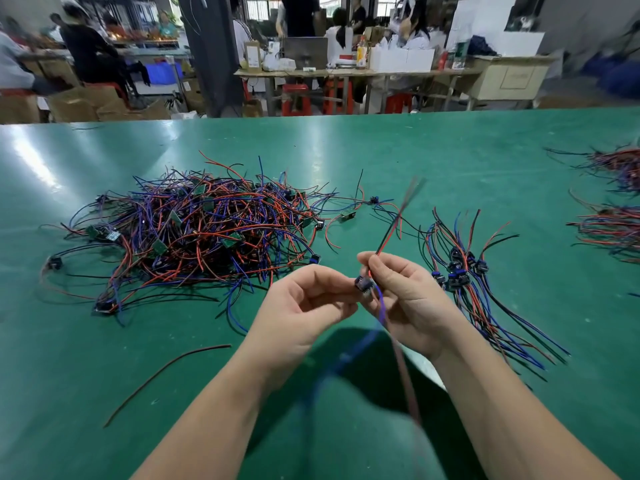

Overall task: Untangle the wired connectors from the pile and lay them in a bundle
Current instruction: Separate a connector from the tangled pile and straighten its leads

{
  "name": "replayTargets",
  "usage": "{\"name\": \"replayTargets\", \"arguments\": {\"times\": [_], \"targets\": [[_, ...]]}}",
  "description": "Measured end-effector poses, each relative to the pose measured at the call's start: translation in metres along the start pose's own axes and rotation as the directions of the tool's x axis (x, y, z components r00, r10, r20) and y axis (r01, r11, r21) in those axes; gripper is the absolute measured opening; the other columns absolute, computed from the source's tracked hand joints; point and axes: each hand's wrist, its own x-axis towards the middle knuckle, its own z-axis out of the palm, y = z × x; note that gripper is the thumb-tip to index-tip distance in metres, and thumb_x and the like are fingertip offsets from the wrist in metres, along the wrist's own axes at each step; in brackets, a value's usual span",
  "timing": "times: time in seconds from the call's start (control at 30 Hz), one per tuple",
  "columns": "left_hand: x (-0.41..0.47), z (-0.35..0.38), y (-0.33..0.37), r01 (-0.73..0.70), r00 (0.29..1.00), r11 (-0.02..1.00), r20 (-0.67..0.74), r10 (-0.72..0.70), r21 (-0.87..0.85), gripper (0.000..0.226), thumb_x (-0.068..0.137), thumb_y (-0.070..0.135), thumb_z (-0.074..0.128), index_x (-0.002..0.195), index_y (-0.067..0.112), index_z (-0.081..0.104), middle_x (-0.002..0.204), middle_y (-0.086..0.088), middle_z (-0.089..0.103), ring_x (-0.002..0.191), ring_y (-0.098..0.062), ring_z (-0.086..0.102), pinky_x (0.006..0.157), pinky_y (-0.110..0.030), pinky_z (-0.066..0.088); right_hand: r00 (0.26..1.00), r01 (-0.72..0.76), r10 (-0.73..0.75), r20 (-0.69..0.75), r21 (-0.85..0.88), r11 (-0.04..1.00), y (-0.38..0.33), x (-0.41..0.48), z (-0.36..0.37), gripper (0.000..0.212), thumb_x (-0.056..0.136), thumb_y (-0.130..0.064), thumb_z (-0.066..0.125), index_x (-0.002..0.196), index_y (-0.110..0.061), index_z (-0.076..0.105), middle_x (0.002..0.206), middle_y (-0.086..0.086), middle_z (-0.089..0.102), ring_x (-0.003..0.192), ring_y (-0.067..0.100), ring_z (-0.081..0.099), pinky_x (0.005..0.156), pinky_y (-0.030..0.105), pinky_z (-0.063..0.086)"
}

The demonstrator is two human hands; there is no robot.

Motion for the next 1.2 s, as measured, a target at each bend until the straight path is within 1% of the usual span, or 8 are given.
{"name": "replayTargets", "arguments": {"times": [0.1, 0.2, 0.37, 0.63, 0.93, 1.07, 1.13, 1.2], "targets": [[0.002, 0.002, 0.002, 0.192, 0.975, 0.962, -0.072, -0.209, -0.196, 0.004, 0.081, 0.009, 0.065, 0.084, 0.006, 0.066, 0.08, -0.01, 0.073, 0.069, -0.02, 0.072, 0.06, -0.025, 0.058, 0.998, 0.005, -0.001, 0.061, -0.071, 0.997, -0.002, -0.001, -0.003, 0.016, 0.071, -0.014, 0.061, 0.071, -0.014, 0.077, 0.062, 0.001, 0.064, 0.054, 0.004, 0.059, 0.053, 0.014, 0.048], [0.003, 0.001, 0.0, 0.291, 0.953, 0.952, -0.058, -0.298, -0.098, 0.026, 0.06, 0.029, 0.076, 0.072, 0.006, 0.074, 0.075, -0.011, 0.072, 0.064, -0.018, 0.069, 0.059, -0.024, 0.058, 0.994, 0.045, -0.018, 0.106, -0.26, 0.965, 0.0, -0.003, -0.004, 0.013, 0.071, -0.015, 0.063, 0.072, -0.016, 0.077, 0.063, 0.0, 0.065, 0.054, 0.004, 0.057, 0.053, 0.012, 0.045], [0.002, 0.002, -0.003, 0.372, 0.924, 0.927, -0.074, -0.375, -0.051, 0.023, 0.057, 0.019, 0.077, 0.074, 0.005, 0.071, 0.069, -0.01, 0.07, 0.059, -0.015, 0.068, 0.053, -0.022, 0.055, 0.997, 0.078, -0.078, 0.018, -0.456, 0.887, 0.001, -0.003, -0.007, 0.009, 0.069, -0.019, 0.069, 0.072, -0.011, 0.073, 0.063, 0.004, 0.066, 0.055, 0.009, 0.055, 0.049, 0.015, 0.04], [-0.003, -0.004, -0.006, 0.429, 0.874, 0.835, 0.074, -0.48, 0.345, 0.023, 0.066, 0.004, 0.083, 0.07, 0.007, 0.06, 0.061, -0.008, 0.067, 0.054, -0.015, 0.065, 0.052, -0.023, 0.053, 0.902, 0.106, -0.255, -0.348, -0.395, 0.913, -0.017, -0.001, -0.018, 0.013, 0.082, -0.006, 0.068, 0.071, -0.01, 0.065, 0.056, -0.001, 0.066, 0.052, 0.009, 0.062, 0.045, 0.015, 0.044], [-0.006, -0.007, -0.01, 0.391, 0.851, 0.756, 0.106, -0.514, 0.525, 0.025, 0.067, 0.01, 0.085, 0.071, 0.012, 0.061, 0.059, -0.001, 0.065, 0.057, -0.013, 0.063, 0.055, -0.022, 0.052, 0.833, 0.149, -0.414, -0.368, -0.571, 0.807, -0.015, -0.002, -0.025, 0.02, 0.084, -0.009, 0.069, 0.066, -0.007, 0.06, 0.045, -0.002, 0.056, 0.043, 0.02, 0.064, 0.033, 0.018, 0.035], [-0.002, -0.006, -0.012, 0.388, 0.912, 0.834, -0.037, -0.408, 0.392, 0.023, 0.066, 0.012, 0.085, 0.072, 0.007, 0.063, 0.059, -0.005, 0.066, 0.052, -0.013, 0.062, 0.054, -0.025, 0.055, 0.819, 0.145, -0.428, -0.383, -0.584, 0.799, -0.013, 0.003, -0.025, 0.023, 0.097, -0.02, 0.052, 0.113, -0.004, 0.058, 0.074, 0.007, 0.061, 0.051, 0.019, 0.066, 0.043, 0.024, 0.049], [0.004, -0.009, -0.012, 0.376, 0.925, 0.886, -0.164, -0.342, 0.273, 0.025, 0.064, 0.016, 0.083, 0.074, 0.005, 0.064, 0.061, -0.009, 0.068, 0.054, -0.015, 0.065, 0.057, -0.026, 0.058, 0.82, 0.039, -0.429, -0.378, -0.712, 0.701, -0.01, 0.003, -0.025, 0.036, 0.097, -0.025, 0.05, 0.13, -0.011, 0.046, 0.088, 0.006, 0.06, 0.062, 0.02, 0.068, 0.055, 0.033, 0.055], [0.01, -0.013, -0.011, 0.346, 0.916, 0.929, -0.261, -0.304, 0.131, 0.031, 0.058, 0.019, 0.081, 0.076, 0.003, 0.062, 0.06, -0.009, 0.068, 0.056, -0.015, 0.066, 0.054, -0.023, 0.056, 0.834, -0.023, -0.482, -0.268, -0.89, 0.456, -0.004, -0.001, -0.022, 0.028, 0.091, -0.024, 0.057, 0.118, -0.019, 0.052, 0.08, -0.001, 0.061, 0.066, 0.014, 0.066, 0.067, 0.031, 0.054]]}}
